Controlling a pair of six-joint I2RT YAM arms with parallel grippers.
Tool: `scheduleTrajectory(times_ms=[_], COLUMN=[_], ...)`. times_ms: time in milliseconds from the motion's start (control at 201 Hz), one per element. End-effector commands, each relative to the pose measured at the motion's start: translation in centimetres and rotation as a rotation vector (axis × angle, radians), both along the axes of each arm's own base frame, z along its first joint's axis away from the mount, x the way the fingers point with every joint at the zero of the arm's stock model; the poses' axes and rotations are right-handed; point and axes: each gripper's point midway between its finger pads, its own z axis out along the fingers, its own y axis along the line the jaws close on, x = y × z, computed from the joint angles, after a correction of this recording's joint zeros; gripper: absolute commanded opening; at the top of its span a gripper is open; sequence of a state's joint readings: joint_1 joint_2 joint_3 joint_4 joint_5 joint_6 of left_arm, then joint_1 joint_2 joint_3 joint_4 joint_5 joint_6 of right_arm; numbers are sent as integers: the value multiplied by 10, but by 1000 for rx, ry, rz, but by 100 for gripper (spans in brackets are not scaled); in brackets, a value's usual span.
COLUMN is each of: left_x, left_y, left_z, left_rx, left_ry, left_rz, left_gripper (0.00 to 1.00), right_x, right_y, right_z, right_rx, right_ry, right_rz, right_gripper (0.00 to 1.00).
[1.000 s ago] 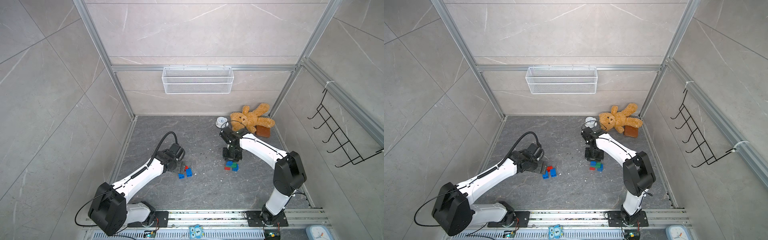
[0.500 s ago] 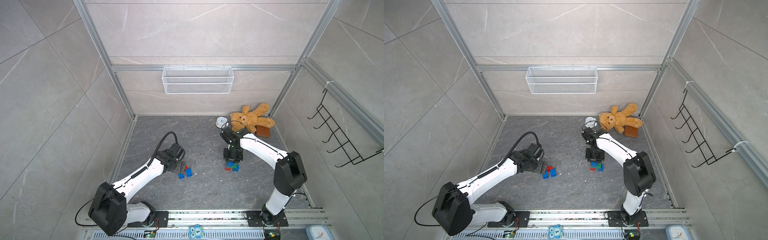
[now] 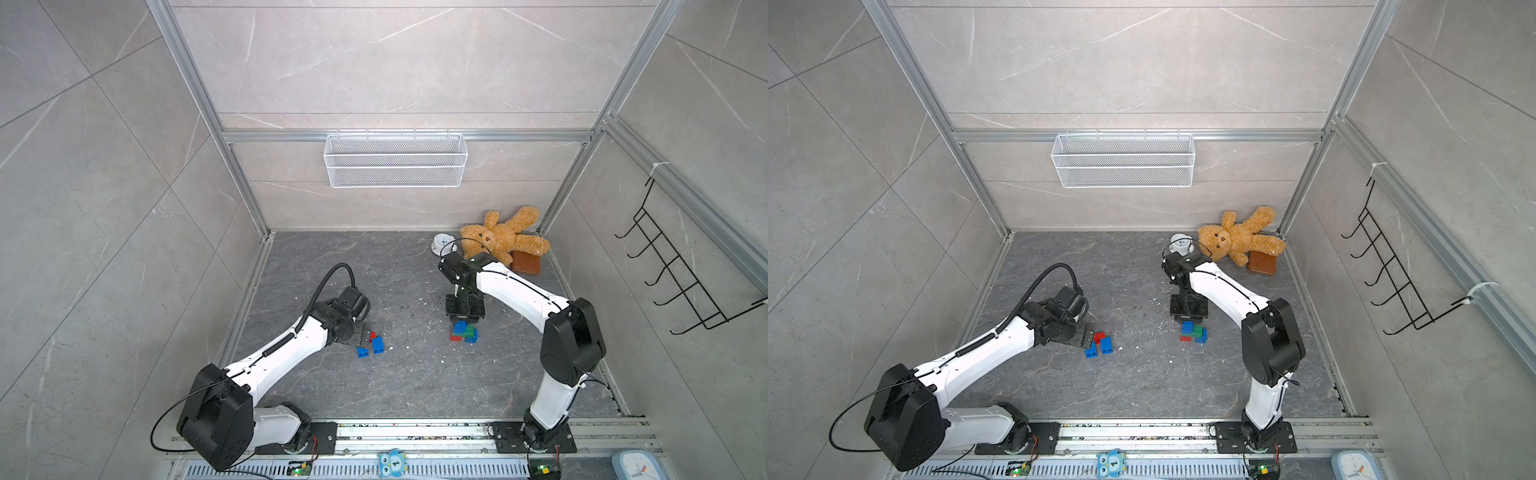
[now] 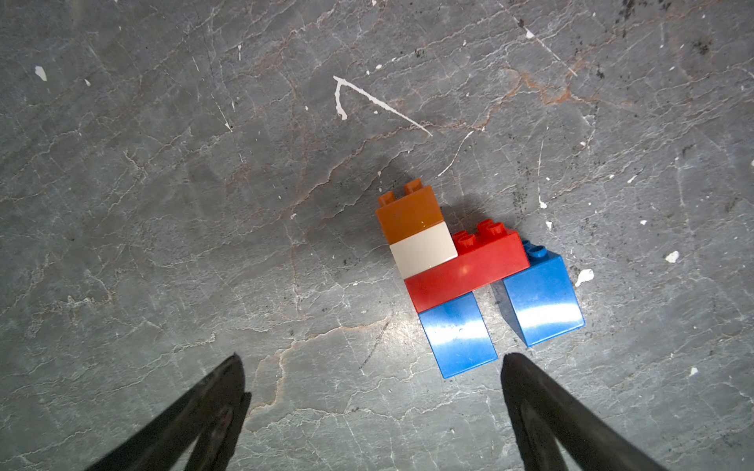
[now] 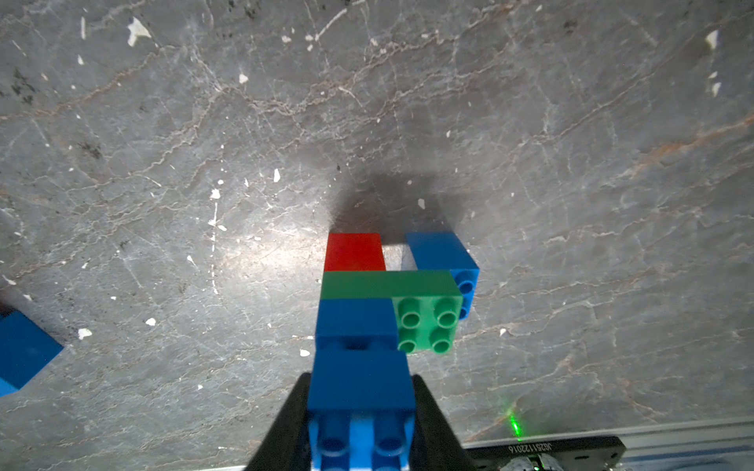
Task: Assemble the letter h with lego
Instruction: Assemble the lego brick with the lego brick.
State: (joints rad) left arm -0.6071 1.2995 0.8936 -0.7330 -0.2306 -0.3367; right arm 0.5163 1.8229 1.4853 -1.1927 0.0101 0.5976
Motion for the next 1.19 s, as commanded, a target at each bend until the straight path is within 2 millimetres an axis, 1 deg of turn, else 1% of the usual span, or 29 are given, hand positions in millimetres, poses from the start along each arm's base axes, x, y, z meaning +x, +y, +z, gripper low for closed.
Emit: scheduleTrajectory(times_ms=[0, 234, 339, 424, 474, 558, 743, 838, 942, 1107, 1187], left_x=[4, 3, 4, 4, 3, 3, 4, 4, 4, 3, 4], left_y=[-3, -3, -3, -3, -3, -3, -3, -3, -3, -4, -3], left_z=[10, 9, 10, 10, 9, 9, 9, 9, 9, 9, 9], left_rx=[2, 3, 1, 1, 0, 2, 2, 2, 1, 0, 1], left_ry=[-14, -13, -16, -16, -14, -13, -14, -14, -13, -11, -13], left_rz=[-17, -17, -17, -16, -18, -18, -16, -17, -17, -19, -17], left_gripper=[100, 100, 100, 100, 100, 100, 100, 100, 100, 100, 100], right_x=[-4, -11, -14, -14, -14, -18, -33, -38, -35, -26, -21], right_y=[-3, -7, -7, -12, -10, -12, -22, -24, -23, -13, -9], right_z=[-8, -20, -22, -21, -22, -30, -59, -64, -59, -35, -23], right_rx=[-13, -15, -10, -27, -12, -23, -60, -66, -64, -25, -9], right_ry=[34, 62, 61, 49, 44, 63, 112, 126, 123, 86, 64], right_rz=[12, 1, 1, -6, -1, -2, -14, -18, -16, -10, -7], right_gripper=[0, 0, 0, 0, 0, 0, 0, 0, 0, 0, 12])
